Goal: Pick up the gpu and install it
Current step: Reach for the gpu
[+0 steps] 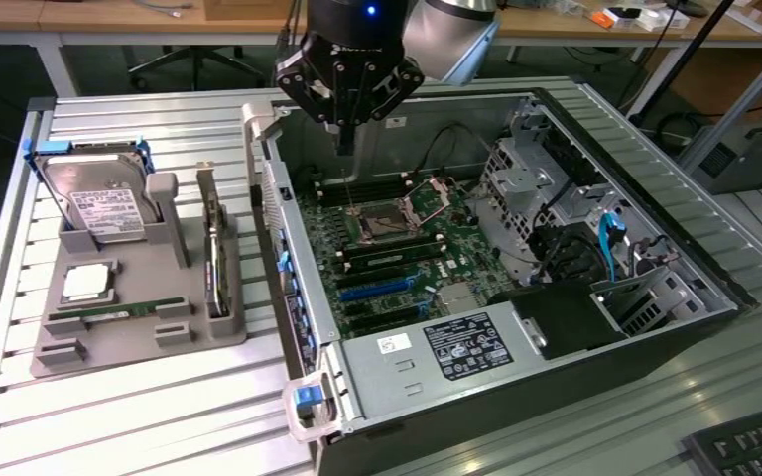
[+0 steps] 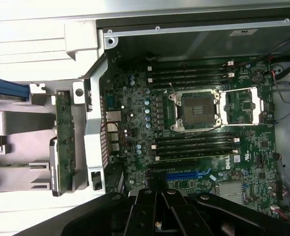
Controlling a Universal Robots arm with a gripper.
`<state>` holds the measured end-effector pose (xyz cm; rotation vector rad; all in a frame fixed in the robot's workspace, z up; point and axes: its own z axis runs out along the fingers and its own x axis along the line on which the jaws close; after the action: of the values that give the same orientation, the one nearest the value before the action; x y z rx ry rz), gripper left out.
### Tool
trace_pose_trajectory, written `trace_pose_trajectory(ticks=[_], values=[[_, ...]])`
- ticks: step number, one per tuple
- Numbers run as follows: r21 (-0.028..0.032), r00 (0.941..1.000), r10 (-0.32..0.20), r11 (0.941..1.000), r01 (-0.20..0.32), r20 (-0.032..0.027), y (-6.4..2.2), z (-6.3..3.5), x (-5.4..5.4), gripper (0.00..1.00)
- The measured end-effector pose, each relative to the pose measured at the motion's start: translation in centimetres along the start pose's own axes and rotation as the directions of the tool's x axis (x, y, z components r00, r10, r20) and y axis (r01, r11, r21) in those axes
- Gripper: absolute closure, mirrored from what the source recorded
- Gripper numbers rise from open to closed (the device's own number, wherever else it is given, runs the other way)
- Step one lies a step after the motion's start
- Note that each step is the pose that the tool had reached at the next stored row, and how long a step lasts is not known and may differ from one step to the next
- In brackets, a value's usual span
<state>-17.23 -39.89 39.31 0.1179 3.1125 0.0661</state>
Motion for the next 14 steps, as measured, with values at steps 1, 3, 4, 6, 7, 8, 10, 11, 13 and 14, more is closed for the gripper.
trace_pose_trajectory(ticks=[1, 3, 4, 6, 7, 8, 10, 11, 13, 14], values=[[0.0000, 1.0000, 0.000, 1.0000, 0.000, 0.0000, 0.00, 0.00, 0.03, 0.89], [-0.0001, 1.0000, 0.000, 1.0000, 0.000, 0.0000, -0.01, 0.00, 0.11, 0.89], [0.0000, 1.0000, 0.000, 1.0000, 0.000, 0.0000, -0.01, 0.00, 0.14, 0.89], [0.0000, 1.0000, 0.000, 1.0000, 0.000, 0.0000, -0.01, 0.00, 0.19, 0.89], [0.0000, 1.0000, 0.000, 1.0000, 0.000, 0.0000, -0.02, -0.01, 0.22, 0.89], [-0.0001, 1.0000, 0.000, 1.0000, 0.000, -0.0001, -0.02, 0.00, 0.24, 0.89], [0.0000, 1.0000, 0.000, 1.0000, 0.000, 0.0000, -0.02, -0.01, 0.28, 0.89], [0.0000, 1.0000, 0.000, 1.0000, 0.000, -0.0001, -0.02, -0.01, 0.31, 0.89], [0.0000, 1.0000, 0.000, 1.0000, 0.000, 0.0000, -0.03, -0.01, 0.40, 0.89], [0.0000, 1.0000, 0.000, 1.0000, 0.000, 0.0000, -0.03, -0.01, 0.45, 0.89]])
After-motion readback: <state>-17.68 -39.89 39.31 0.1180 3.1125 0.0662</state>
